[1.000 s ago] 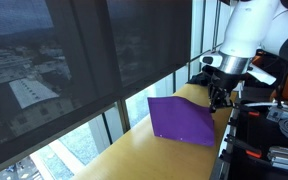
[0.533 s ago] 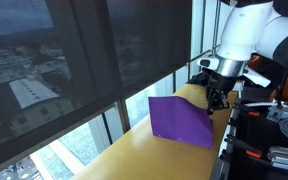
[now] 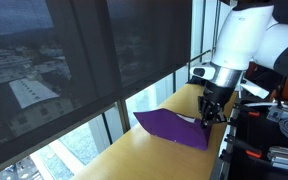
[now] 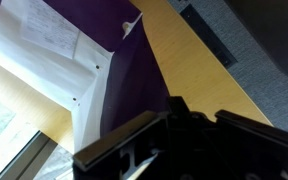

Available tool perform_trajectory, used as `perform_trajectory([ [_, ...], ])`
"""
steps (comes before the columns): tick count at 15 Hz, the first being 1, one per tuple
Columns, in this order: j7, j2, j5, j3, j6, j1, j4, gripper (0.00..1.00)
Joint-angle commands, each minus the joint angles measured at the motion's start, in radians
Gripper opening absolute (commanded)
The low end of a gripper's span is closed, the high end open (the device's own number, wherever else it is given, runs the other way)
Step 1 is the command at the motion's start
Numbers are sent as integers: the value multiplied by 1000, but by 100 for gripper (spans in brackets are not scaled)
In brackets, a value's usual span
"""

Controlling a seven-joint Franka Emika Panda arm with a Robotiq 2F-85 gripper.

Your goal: Open up the folder

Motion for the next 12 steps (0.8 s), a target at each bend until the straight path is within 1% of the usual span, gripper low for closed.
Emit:
perform_trajectory([
  [1,-29,58,-17,1,16,3,45,0],
  [6,-60,128,-18,-5,17,0,108,0],
  [7,-60,142,-12,-3,18,0,123,26],
  [8,-61,153,-7,-1,20,-3,136,27],
  [10,-72,167,6,5,21,-19,158,40],
  [12,-105,167,38,23,16,-57,167,55],
])
